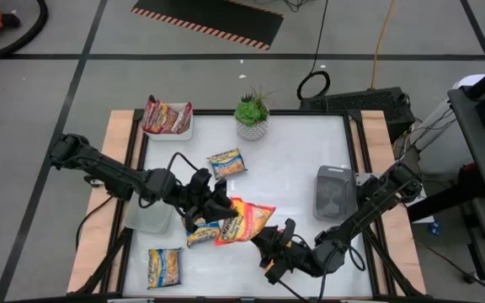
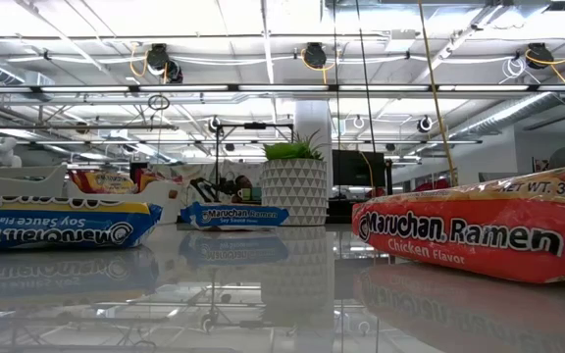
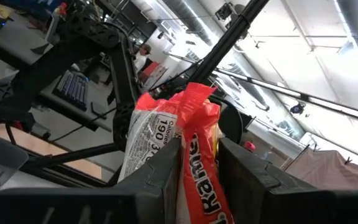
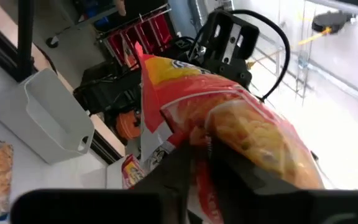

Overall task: Sort Maruchan noodles
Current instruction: Put the top orange noodle pack into the black bin

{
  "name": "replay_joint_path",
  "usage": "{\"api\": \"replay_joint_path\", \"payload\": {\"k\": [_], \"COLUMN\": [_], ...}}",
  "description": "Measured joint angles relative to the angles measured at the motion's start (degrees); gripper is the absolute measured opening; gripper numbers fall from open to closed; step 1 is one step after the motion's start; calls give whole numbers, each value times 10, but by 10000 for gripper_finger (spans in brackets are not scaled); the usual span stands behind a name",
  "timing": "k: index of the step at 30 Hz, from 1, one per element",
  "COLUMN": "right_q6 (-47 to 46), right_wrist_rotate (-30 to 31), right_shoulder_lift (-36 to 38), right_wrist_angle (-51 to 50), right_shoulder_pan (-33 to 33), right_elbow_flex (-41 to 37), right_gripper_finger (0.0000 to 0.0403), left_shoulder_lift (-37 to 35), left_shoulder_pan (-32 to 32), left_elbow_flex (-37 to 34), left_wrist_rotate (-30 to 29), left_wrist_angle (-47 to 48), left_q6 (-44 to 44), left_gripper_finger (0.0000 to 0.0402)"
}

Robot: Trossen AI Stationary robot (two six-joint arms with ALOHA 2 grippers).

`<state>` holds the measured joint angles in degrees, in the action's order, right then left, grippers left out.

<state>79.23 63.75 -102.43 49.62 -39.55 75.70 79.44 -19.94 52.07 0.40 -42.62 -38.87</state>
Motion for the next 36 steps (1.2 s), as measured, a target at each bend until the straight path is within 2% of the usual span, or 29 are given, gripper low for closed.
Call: {"api": "replay_joint_path", "payload": {"k": [6,11,17,25,31,36], "right_q6": [-23,-21,-34,-155,-174,-224], "right_wrist_rotate": [30,56,62,64,129,151], "right_shoulder_lift": [0,0,0,0,0,0], "right_wrist_angle": [7,7,8,-30,-29,-16], "right_shoulder_pan": [-6,-17,-26,-26,-28,-29], "right_elbow_flex": [0,0,0,1,1,1], "right_gripper_finger": [122,143,146,146,146,146], "left_shoulder_lift": [0,0,1,1,1,1], "left_shoulder_pan": [0,-1,-1,7,16,16], "left_elbow_flex": [0,0,0,-1,-1,-1], "left_wrist_rotate": [-5,-1,1,1,-3,-3], "left_wrist_angle": [0,-3,-8,-11,-12,-15], "left_q6": [23,32,37,58,62,73], "left_gripper_finger": [99,81,79,79,79,78]}}
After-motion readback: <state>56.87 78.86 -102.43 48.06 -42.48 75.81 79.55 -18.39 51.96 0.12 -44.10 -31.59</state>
